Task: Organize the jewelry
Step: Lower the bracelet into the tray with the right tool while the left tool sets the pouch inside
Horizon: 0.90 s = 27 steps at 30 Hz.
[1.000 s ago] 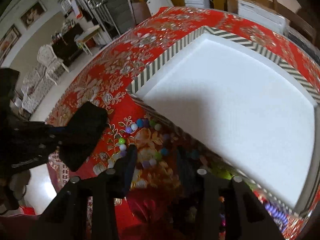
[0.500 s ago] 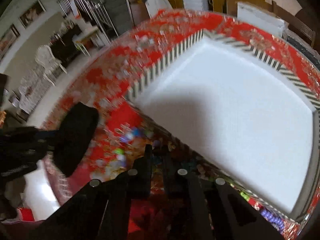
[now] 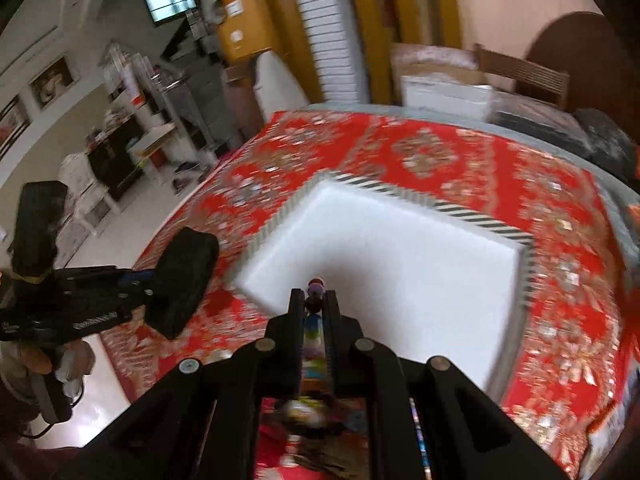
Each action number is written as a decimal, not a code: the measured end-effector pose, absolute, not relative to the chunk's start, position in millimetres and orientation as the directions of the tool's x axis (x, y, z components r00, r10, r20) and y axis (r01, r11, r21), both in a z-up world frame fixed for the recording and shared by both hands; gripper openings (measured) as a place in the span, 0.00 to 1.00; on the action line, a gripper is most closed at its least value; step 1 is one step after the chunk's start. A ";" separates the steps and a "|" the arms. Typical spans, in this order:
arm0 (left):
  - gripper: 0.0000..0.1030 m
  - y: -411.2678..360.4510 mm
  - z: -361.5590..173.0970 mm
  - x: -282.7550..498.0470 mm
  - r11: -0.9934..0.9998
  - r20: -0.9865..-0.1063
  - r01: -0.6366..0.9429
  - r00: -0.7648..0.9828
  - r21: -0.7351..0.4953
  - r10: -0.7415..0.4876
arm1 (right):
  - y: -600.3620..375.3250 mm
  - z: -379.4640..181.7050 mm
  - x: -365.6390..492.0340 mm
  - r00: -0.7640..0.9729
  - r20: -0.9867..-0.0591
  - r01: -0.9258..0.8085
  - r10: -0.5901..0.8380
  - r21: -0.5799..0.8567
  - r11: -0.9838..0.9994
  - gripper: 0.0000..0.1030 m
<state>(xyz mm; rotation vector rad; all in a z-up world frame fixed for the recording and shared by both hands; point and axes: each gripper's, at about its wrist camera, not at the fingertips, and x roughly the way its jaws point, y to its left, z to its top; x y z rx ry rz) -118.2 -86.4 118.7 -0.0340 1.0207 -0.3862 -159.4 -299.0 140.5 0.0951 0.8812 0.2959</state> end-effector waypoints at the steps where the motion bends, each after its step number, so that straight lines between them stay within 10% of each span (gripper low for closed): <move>1: 0.01 -92.4 118.7 -113.9 0.929 -0.823 0.311 0.462 -0.200 -0.332 | -305.9 137.7 -158.0 0.600 -0.750 -0.192 0.280 0.204 0.960 0.08; 27: 0.04 -141.6 37.2 -30.0 0.939 -0.913 0.328 0.342 -0.107 -0.223 | -383.1 29.9 -129.0 0.429 -0.900 0.121 0.084 0.150 0.981 0.09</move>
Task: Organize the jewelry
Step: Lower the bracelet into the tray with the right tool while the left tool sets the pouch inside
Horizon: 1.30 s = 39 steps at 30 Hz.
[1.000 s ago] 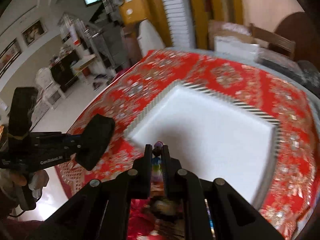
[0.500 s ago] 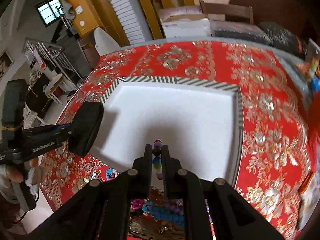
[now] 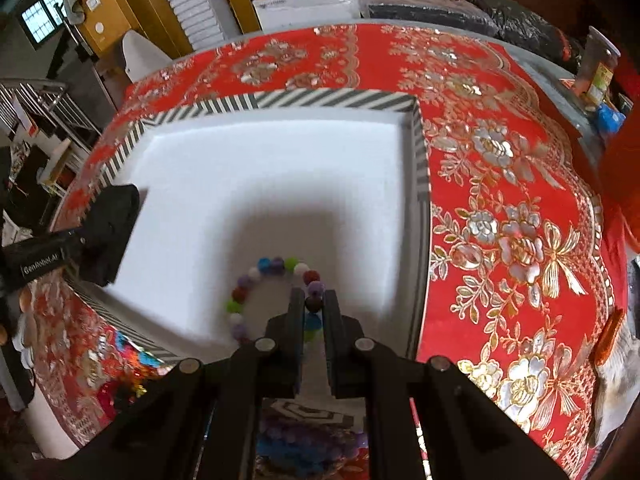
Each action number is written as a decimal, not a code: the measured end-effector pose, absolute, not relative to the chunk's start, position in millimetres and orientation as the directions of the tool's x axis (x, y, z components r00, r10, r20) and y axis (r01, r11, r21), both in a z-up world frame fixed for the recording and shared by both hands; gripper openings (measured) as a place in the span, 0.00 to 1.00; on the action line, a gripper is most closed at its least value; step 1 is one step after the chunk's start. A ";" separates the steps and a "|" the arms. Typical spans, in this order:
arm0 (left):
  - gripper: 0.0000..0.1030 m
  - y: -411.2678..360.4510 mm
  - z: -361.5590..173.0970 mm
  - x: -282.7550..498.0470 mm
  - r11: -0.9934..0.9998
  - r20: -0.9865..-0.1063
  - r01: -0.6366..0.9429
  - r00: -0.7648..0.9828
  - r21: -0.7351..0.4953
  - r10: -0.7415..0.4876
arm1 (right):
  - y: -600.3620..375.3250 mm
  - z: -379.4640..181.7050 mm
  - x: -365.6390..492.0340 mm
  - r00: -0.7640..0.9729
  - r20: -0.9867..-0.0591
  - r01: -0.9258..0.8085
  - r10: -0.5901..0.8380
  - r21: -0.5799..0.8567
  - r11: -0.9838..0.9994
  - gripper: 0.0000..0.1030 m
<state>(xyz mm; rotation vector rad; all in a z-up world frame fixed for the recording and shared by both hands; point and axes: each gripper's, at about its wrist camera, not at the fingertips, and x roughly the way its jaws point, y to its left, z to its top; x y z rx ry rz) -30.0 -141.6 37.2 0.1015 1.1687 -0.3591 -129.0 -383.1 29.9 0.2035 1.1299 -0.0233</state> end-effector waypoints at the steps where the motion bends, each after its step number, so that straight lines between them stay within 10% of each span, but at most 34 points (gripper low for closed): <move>1: 0.07 -141.8 36.9 -29.1 0.940 -0.913 0.326 0.342 -0.106 -0.221 | -382.7 28.5 -127.7 0.427 -0.901 0.118 0.079 0.142 0.983 0.09; 10: 0.16 -148.3 39.8 -25.5 0.930 -0.902 0.346 0.352 -0.122 -0.249 | -383.0 20.0 -120.6 0.409 -0.911 0.121 0.043 0.101 0.987 0.09; 15: 0.18 -149.0 45.8 -27.5 0.932 -0.898 0.345 0.365 -0.116 -0.247 | -382.5 27.1 -124.7 0.427 -0.901 0.124 0.077 0.143 0.982 0.41; 39: 0.20 -124.4 92.2 -77.2 0.926 -0.846 0.330 0.425 -0.185 -0.321 | -391.3 89.4 -191.6 0.548 -0.833 0.120 0.078 0.170 0.978 0.51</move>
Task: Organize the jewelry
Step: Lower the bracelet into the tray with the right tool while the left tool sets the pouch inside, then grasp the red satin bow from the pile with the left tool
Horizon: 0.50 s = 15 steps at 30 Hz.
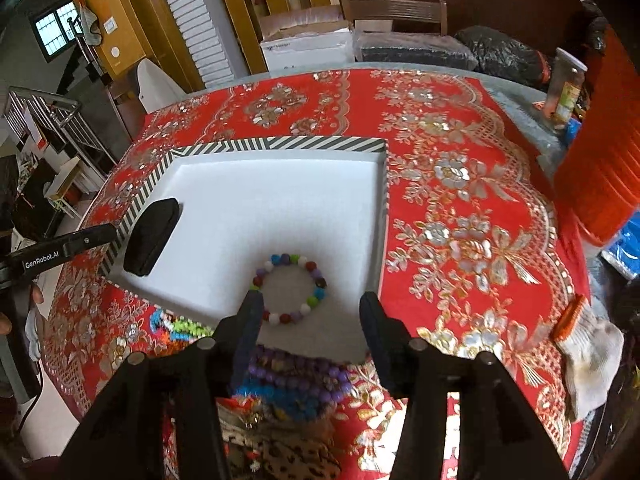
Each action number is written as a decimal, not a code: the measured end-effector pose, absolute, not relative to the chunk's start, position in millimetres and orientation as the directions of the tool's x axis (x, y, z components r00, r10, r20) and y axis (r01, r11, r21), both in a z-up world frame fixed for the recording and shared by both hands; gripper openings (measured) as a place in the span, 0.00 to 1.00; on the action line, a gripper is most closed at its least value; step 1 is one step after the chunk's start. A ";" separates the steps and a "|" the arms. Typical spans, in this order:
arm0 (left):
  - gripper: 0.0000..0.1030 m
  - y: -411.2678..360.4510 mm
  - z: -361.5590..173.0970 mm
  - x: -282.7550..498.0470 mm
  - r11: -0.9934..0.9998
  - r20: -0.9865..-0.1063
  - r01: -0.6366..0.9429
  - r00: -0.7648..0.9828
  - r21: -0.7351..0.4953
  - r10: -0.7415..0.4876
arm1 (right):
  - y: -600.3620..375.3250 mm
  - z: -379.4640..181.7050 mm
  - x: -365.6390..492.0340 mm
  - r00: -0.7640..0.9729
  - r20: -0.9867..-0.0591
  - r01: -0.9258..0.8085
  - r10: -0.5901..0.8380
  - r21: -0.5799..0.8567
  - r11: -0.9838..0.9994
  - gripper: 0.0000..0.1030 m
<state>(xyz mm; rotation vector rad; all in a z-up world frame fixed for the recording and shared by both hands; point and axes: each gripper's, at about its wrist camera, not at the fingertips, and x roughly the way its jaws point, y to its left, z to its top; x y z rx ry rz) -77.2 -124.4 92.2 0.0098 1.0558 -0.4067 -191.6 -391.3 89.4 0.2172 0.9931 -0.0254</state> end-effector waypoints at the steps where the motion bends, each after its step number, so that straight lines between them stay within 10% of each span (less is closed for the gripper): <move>1: 0.20 -124.3 92.9 -81.2 0.926 -0.847 0.331 0.428 -0.179 -0.316 | -391.6 89.4 -195.9 0.546 -0.834 0.119 0.075 0.166 0.979 0.51; 15: 0.20 -128.8 104.4 -128.1 0.931 -0.836 0.338 0.463 -0.140 -0.294 | -396.9 87.5 -234.6 0.537 -0.840 0.111 0.077 0.161 0.981 0.52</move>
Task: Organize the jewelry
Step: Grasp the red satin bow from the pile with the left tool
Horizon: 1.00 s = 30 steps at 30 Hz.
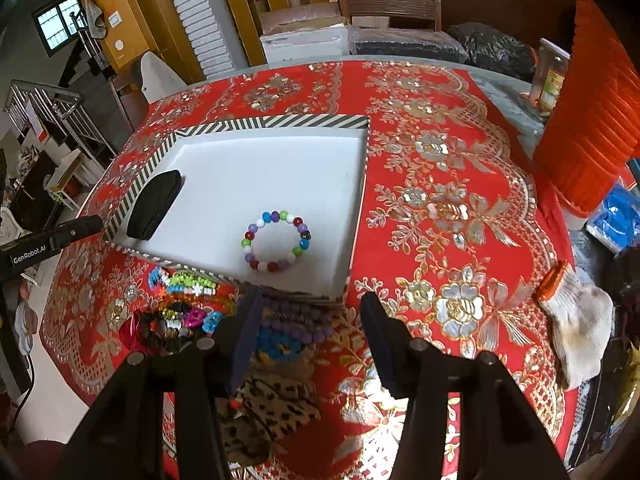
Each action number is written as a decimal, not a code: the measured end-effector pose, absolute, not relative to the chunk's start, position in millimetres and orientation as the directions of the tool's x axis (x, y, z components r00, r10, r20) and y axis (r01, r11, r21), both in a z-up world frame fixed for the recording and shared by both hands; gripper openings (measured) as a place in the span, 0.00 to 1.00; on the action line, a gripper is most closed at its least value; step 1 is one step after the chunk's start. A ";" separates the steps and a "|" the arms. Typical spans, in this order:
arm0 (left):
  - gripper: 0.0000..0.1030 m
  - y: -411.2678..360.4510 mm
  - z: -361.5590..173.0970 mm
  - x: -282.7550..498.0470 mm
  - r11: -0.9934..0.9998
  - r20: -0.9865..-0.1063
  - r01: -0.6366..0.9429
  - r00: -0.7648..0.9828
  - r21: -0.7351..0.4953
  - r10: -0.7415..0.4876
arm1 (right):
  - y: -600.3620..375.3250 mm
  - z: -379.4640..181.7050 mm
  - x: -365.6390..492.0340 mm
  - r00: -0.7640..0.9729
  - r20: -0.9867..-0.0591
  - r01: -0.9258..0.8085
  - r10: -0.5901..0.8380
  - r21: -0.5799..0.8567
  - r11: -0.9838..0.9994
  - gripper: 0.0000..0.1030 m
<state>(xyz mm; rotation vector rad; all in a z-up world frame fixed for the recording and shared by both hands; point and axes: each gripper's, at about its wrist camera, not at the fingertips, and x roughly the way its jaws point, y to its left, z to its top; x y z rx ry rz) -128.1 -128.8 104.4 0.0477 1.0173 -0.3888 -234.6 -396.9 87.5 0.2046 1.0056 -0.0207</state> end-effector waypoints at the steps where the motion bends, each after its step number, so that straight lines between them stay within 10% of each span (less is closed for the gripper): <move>1: 0.20 -129.3 104.7 -130.3 0.930 -0.836 0.340 0.463 -0.140 -0.296 | -396.9 87.4 -237.0 0.536 -0.840 0.110 0.078 0.162 0.981 0.52; 30: 0.20 -131.1 54.6 -193.8 0.882 -0.884 0.334 0.215 -0.333 -0.416 | -417.2 44.3 -255.2 0.482 -0.860 0.114 0.168 0.251 0.961 0.44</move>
